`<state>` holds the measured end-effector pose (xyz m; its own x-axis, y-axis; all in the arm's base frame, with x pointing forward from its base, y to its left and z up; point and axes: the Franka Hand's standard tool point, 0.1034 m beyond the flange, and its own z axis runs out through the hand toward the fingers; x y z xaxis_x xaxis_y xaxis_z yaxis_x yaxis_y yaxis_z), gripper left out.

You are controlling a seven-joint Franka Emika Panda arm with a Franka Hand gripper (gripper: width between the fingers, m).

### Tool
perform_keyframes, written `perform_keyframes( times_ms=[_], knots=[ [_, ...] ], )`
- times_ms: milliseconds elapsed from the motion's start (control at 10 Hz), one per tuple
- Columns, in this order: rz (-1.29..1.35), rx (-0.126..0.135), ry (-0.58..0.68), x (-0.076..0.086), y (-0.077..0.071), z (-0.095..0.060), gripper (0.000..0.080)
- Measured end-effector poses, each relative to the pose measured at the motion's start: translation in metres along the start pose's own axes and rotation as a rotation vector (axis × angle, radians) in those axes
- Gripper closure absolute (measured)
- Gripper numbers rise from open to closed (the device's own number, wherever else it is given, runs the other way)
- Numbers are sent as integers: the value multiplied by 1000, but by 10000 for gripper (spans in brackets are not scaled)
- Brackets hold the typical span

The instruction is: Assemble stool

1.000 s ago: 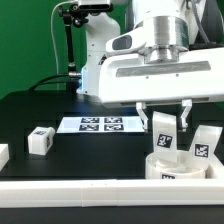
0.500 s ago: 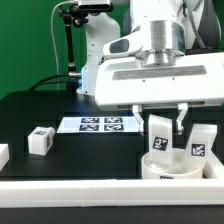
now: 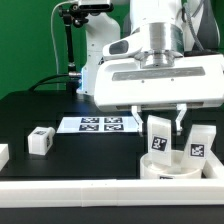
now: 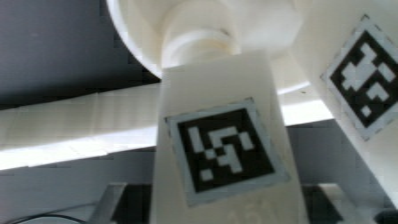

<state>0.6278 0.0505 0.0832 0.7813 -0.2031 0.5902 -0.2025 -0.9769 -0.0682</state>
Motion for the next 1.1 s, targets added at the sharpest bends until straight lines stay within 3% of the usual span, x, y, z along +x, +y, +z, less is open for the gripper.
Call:
perform_keyframes(
  times_ms=[100,200,300,400,500,1100],
  knots=[
    [0,-2,-7,-2,1,1,471],
    [1,-5,-15,-3,2,1,288],
    [-3,-5,-16,-3,2,1,288],
    [-7,-4,-24,-2,1,1,193],
    [-18,-5,-21,1,3,-1,159],
    [-42,-17,-28,24,19,-12,150]
  ],
)
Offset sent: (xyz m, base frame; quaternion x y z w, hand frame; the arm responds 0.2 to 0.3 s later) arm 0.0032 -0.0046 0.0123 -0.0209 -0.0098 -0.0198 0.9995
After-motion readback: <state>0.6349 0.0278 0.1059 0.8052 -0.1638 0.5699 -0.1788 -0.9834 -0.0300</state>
